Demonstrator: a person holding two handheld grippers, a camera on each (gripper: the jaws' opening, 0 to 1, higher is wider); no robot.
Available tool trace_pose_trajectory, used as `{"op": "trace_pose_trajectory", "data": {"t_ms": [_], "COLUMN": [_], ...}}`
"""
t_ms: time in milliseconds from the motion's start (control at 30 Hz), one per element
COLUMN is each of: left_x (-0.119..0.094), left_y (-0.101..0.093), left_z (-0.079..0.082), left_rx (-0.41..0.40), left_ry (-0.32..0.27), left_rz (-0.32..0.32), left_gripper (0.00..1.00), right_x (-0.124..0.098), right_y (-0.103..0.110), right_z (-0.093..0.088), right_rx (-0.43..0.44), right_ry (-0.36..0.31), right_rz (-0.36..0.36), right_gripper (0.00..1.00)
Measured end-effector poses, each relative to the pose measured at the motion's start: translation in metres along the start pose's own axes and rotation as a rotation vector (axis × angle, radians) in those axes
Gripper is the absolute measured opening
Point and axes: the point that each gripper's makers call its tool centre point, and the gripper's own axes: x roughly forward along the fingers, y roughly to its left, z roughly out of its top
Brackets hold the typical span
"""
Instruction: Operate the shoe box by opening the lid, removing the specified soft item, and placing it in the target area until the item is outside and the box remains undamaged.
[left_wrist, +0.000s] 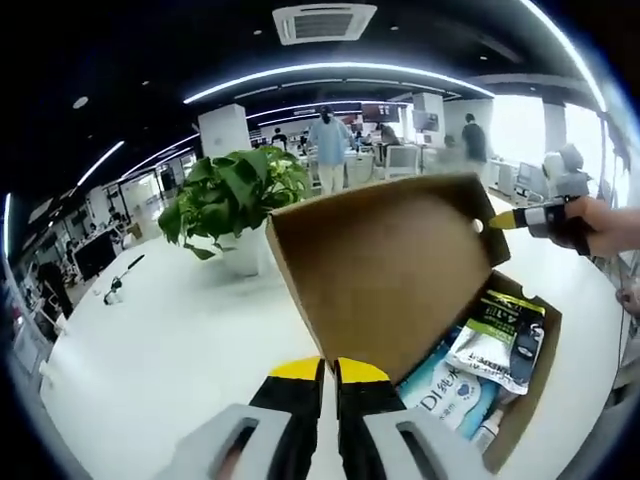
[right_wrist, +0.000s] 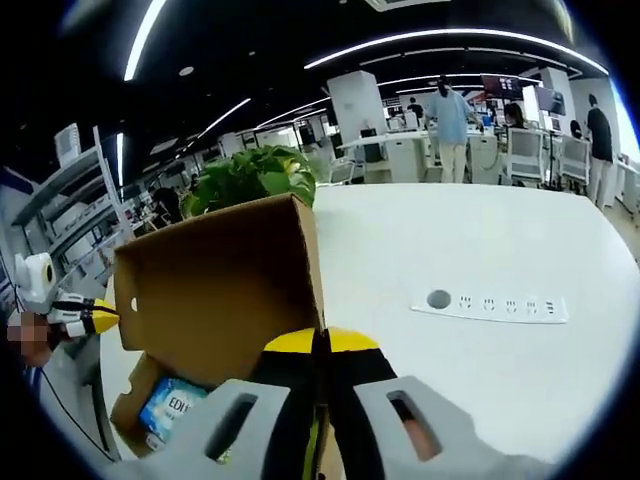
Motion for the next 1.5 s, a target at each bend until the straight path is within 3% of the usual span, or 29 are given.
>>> {"op": "trace_pose_trajectory", "data": {"t_ms": [267,933,1033,1500], "left_x": [0.012,0.041,0.045,0.056], "left_y": [0.007,0.018,0.019,0.018], "left_z": [0.0,-0.004,-0.006,-0.018], "left_rx": [-0.057,-0.067,-0.062,-0.058], "left_ry": [0.014,0.073,0.089,0.161], "left_rz": [-0.017,-0.014,-0.013,-0.036], "left_gripper": [0.04,0.03,0.03,0.0], "right_x": [0.013,0.045,0.051,0.044], "right_y": [-0.005,-0.017,-0.02,-0.014], "right_z": [-0.002,-0.013,-0.021,-0.04], "right_rx": [0.026,0.091,0.089,0.147], "right_ry": [0.01,0.059,0.089,0.139], "right_rz": [-0.016,-0.045,-0.055,-0.088], "right_gripper": [0.0,0.0,0.0,0.01]}}
